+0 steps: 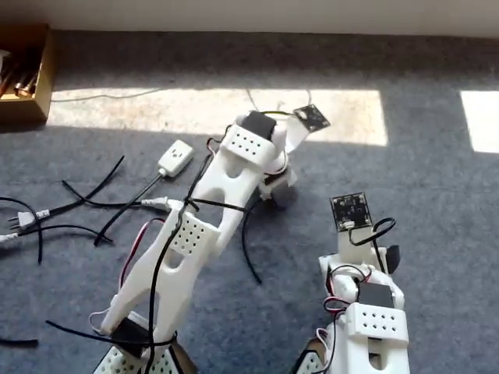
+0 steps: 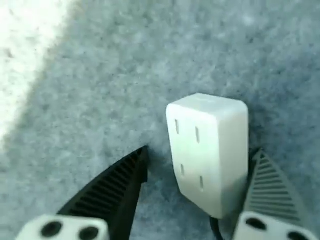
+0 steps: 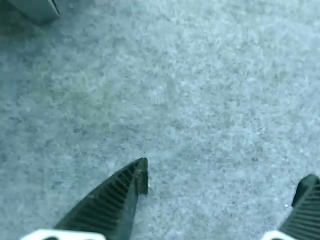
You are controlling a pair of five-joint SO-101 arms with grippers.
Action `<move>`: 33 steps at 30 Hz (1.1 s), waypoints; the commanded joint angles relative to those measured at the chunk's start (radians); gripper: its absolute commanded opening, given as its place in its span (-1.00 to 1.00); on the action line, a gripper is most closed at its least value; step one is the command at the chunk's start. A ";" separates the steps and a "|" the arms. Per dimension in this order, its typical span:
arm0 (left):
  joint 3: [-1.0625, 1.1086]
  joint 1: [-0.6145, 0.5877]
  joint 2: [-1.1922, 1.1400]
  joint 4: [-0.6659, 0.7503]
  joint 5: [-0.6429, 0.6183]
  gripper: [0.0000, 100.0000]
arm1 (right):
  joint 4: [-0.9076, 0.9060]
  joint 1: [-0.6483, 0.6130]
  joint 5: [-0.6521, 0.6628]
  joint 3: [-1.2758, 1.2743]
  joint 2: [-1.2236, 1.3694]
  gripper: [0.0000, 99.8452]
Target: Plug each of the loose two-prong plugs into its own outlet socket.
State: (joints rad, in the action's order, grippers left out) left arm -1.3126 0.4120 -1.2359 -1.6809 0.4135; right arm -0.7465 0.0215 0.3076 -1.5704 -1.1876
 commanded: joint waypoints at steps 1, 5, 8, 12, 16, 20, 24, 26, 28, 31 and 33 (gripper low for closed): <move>-0.012 0.016 -0.005 -0.002 0.020 -0.45 | -0.001 -0.008 0.009 0.004 -0.016 -0.14; -0.013 0.013 0.022 0.006 0.025 -0.85 | -0.001 -0.008 0.009 0.004 -0.016 -0.14; -0.013 0.013 0.073 -0.026 0.025 -0.97 | -0.001 -0.008 0.009 0.004 -0.016 -0.14; -0.005 -0.008 0.200 -0.083 0.084 -0.99 | -0.001 -0.008 0.009 0.004 -0.016 -0.14; -0.002 -0.099 0.343 -0.089 0.087 -0.99 | -0.001 -0.008 0.009 0.004 -0.016 -0.14; 0.038 -0.259 0.489 -0.092 0.199 -0.99 | -0.001 -0.008 0.009 0.004 -0.016 -0.14; 0.171 -0.470 0.688 -0.089 0.348 -0.99 | -0.001 -0.008 0.009 0.004 -0.016 -0.14; 0.222 -0.579 0.786 -0.087 0.427 -0.99 | -0.001 -0.008 0.009 0.004 -0.016 -0.14; 0.254 -0.684 0.875 -0.087 0.499 -0.99 | -0.001 -0.008 0.009 0.004 -0.016 -0.14; 0.306 -0.822 0.997 -0.087 0.660 -0.99 | -0.001 -0.008 0.009 0.004 -0.016 -0.14; 0.355 -0.897 1.079 -0.087 0.779 -0.99 | -0.001 -0.008 0.009 0.004 -0.016 -0.14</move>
State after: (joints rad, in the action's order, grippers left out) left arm -0.9950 -0.3828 -0.3107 -1.7668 1.0426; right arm -0.7465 0.0215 0.3076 -1.5704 -1.1907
